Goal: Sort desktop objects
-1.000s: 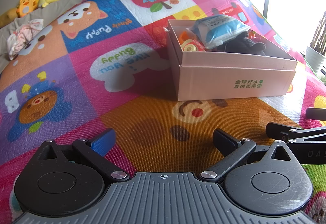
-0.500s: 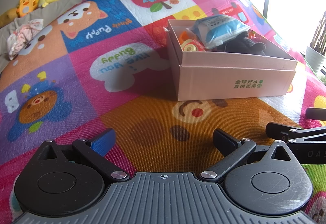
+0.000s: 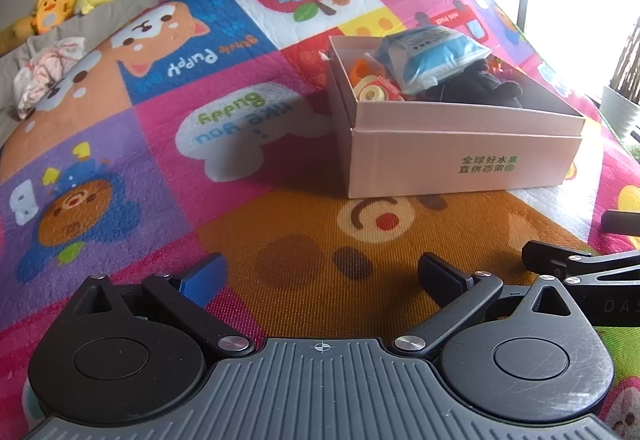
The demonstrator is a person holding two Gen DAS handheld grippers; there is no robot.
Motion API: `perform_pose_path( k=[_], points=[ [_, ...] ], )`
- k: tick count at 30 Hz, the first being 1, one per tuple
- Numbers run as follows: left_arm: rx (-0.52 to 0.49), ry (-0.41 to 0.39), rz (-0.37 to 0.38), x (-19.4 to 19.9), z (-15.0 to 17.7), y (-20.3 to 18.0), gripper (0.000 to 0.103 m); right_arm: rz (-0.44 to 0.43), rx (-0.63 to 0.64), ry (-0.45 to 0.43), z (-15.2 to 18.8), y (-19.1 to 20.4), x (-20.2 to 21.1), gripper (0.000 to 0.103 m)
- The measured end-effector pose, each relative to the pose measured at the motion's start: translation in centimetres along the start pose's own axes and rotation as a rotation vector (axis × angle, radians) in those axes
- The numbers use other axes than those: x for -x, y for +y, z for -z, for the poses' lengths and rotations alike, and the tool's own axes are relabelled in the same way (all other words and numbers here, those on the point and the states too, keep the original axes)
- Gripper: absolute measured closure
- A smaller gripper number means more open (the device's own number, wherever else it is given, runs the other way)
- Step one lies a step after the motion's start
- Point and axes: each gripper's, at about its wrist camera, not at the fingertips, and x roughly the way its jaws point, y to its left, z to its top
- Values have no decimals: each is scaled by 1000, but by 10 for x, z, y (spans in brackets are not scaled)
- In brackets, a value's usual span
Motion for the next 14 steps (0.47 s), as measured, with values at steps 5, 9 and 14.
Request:
perform_pose_path(
  k=[5, 9, 14],
  points=[
    [1, 24, -14, 6, 4, -2, 0, -1, -1, 0, 0, 0, 0, 0],
    [13, 30, -1, 6, 3, 1, 0, 0, 0, 0, 0, 0, 0, 0],
    [18, 33, -4, 6, 2, 1, 0, 0, 0, 0, 0, 0, 0, 0]
  ],
)
